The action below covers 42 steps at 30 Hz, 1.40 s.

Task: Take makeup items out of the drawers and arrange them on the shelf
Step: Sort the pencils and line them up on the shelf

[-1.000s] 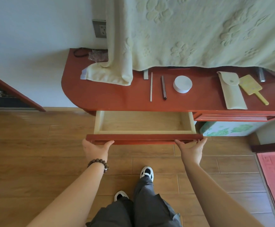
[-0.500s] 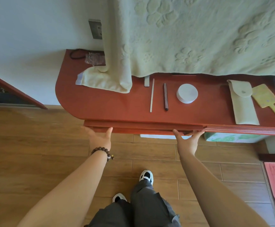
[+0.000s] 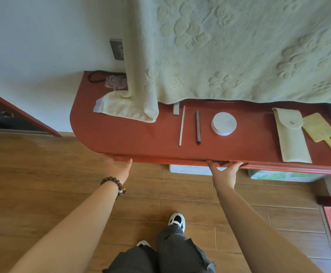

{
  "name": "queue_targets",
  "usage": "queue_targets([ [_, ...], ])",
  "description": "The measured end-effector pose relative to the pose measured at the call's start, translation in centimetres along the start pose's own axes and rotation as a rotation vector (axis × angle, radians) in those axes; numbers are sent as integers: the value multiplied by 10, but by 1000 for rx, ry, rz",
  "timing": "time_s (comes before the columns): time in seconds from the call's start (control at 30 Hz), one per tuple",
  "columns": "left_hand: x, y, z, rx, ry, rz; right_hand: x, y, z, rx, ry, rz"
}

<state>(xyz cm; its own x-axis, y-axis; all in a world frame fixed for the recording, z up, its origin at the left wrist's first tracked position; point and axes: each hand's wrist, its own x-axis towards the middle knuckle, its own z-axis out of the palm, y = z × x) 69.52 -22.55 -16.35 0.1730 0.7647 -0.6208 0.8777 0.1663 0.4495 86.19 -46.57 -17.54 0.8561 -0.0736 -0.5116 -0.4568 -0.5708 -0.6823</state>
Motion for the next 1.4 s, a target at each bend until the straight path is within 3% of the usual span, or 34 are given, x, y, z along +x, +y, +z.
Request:
queue_targets([
  [0.17, -31, -2, 6, 94, -61, 115, -10, 3, -13, -80, -92, -17],
  [0.37, -87, 32, 32, 36, -39, 526, -37, -1, -13, -146, -321, -108],
  [0.5, -82, 80, 40, 99, 23, 761, -43, -10, -14, -149, -337, -158],
  [0.77, -41, 154, 62, 434, -47, 714, -43, -35, -14, -171, -308, -178],
  [1.2, -26, 176, 60, 704, -101, 728, -44, -86, 2, -86, -228, -209],
  [1.3, -29, 176, 52, 700, -148, 725, -42, -97, 1, -66, -230, -215],
  [1.4, -32, 171, 45, 529, -239, 733, -37, -109, -7, -41, -217, -243],
])
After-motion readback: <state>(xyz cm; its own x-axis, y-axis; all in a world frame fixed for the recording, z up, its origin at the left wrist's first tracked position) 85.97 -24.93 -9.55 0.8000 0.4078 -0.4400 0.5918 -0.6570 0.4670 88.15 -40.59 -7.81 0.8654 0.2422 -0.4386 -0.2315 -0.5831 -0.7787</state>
